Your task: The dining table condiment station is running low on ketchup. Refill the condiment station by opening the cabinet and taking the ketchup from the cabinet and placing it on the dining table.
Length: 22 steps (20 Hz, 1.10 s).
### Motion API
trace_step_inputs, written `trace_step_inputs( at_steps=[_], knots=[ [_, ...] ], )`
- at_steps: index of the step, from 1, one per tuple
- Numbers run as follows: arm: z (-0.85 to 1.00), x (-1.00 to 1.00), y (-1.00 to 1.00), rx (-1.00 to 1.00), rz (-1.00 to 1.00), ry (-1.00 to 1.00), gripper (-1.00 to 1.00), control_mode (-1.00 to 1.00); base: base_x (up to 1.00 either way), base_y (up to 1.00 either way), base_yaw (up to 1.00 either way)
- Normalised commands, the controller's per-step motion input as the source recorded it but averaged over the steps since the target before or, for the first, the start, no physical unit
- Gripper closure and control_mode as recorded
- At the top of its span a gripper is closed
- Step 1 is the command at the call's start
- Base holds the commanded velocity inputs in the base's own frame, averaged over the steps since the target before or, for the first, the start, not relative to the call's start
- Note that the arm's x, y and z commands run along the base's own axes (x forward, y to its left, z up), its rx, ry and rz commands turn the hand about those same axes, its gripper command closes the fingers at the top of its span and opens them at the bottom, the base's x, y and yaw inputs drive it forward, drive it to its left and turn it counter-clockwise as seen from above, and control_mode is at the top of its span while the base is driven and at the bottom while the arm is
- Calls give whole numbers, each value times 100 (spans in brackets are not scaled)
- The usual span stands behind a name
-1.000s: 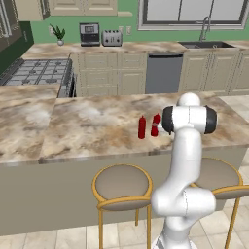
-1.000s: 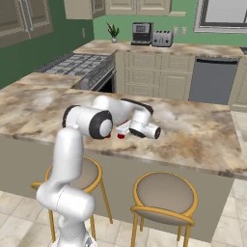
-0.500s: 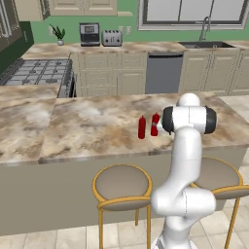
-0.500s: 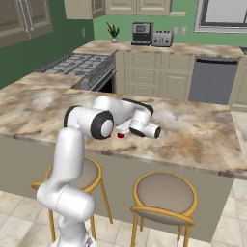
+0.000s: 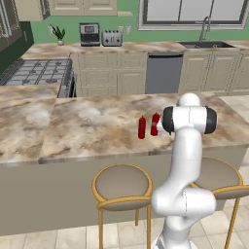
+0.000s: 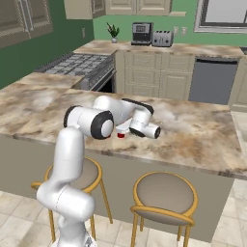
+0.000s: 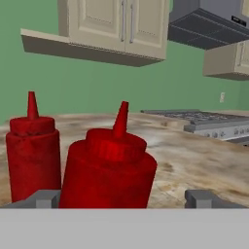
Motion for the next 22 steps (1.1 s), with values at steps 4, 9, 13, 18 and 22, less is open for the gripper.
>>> trace_step_inputs(
  at_steps=[4, 9, 13, 18, 22],
  knots=[
    [0, -3, 0, 0, 0, -2, -100, -100, 0, 0, 0],
    [0, -14, 0, 0, 0, -1, -100, -100, 0, 0, 0],
    [0, -13, 0, 0, 0, -2, -100, -100, 0, 0, 0],
    [0, -7, 0, -1, 0, -5, -100, -100, 0, 0, 0],
    [0, 0, 0, 0, 0, -1, -100, -100, 0, 0, 0]
  ],
)
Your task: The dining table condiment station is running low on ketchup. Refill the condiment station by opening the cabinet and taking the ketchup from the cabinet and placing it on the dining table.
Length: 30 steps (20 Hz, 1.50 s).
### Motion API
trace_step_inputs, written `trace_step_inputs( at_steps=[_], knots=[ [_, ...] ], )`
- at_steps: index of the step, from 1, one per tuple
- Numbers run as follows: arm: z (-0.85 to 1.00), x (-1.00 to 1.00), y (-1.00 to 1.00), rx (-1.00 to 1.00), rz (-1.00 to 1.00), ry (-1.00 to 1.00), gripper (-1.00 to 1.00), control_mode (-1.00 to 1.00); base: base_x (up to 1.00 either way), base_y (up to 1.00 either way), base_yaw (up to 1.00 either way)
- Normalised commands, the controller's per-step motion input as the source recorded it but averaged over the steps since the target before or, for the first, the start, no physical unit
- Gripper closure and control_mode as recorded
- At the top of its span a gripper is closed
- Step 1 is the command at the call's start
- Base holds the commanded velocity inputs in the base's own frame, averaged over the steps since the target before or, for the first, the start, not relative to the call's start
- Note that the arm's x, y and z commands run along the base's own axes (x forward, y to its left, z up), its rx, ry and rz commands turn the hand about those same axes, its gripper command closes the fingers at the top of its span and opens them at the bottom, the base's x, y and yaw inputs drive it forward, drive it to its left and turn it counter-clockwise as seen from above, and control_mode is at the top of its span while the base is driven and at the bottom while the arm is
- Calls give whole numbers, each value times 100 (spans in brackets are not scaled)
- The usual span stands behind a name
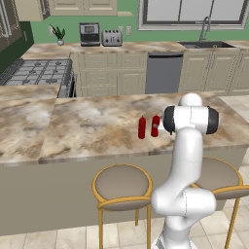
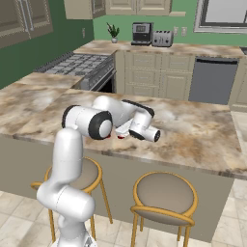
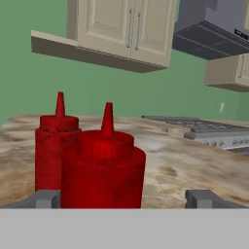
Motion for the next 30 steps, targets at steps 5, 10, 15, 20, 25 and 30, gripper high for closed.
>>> trace_step_inputs(
  at_steps=[5, 10, 15, 20, 25, 30],
  knots=[
    [9, 0, 0, 0, 0, -1, -100, -100, 0, 0, 0],
    [40, -3, 0, 0, 0, -1, -100, -100, 0, 0, 0],
    [57, -24, 0, 0, 0, -3, -100, -100, 0, 0, 0],
    [51, -81, 0, -4, 0, -13, -100, -100, 0, 0, 0],
    [43, -100, 19, -13, 7, -17, -100, -100, 0, 0, 0],
    [69, -100, 41, -17, 11, -24, -100, -100, 0, 0, 0]
  ],
)
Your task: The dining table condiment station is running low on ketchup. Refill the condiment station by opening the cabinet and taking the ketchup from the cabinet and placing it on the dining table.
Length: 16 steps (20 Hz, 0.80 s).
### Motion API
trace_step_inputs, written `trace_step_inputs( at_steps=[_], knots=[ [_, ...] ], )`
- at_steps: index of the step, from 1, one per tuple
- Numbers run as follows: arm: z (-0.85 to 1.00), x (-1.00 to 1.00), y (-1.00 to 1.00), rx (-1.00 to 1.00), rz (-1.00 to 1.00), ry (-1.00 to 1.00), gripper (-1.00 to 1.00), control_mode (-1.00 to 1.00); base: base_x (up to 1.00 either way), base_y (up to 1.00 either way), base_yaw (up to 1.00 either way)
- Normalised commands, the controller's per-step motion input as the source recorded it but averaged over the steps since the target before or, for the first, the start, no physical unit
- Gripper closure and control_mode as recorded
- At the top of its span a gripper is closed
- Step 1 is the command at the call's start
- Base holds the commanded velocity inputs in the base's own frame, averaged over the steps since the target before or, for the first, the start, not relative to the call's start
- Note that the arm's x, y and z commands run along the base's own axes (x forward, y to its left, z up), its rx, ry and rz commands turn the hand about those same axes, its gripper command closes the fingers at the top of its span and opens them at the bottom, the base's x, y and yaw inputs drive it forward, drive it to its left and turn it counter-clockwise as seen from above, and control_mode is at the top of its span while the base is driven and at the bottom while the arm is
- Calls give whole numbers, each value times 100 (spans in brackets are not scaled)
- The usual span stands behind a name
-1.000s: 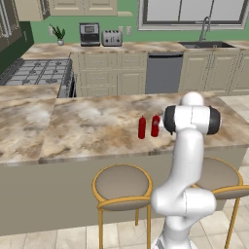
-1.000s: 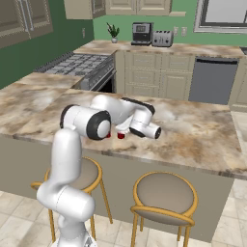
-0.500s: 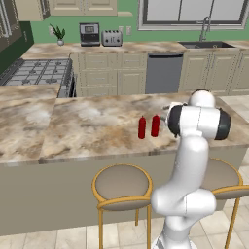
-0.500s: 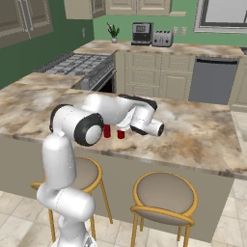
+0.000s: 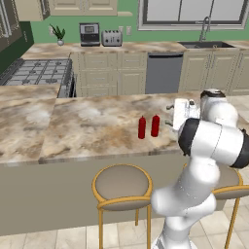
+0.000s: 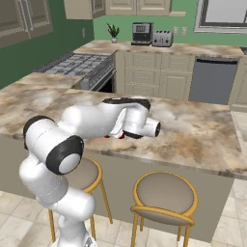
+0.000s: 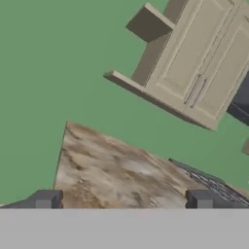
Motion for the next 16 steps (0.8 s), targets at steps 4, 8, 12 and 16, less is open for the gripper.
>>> trace_step_inputs(
  at_steps=[4, 8, 12, 16],
  knots=[
    [92, -95, 53, -22, 13, -24, -100, -100, 0, 0, 0],
    [88, -99, 63, -26, 13, -27, -100, -100, 0, 0, 0],
    [74, -100, 73, -31, 9, -40, -100, -100, 0, 0, 0],
    [67, -100, 68, -32, 3, -51, -100, -100, 0, 0, 0]
  ],
)
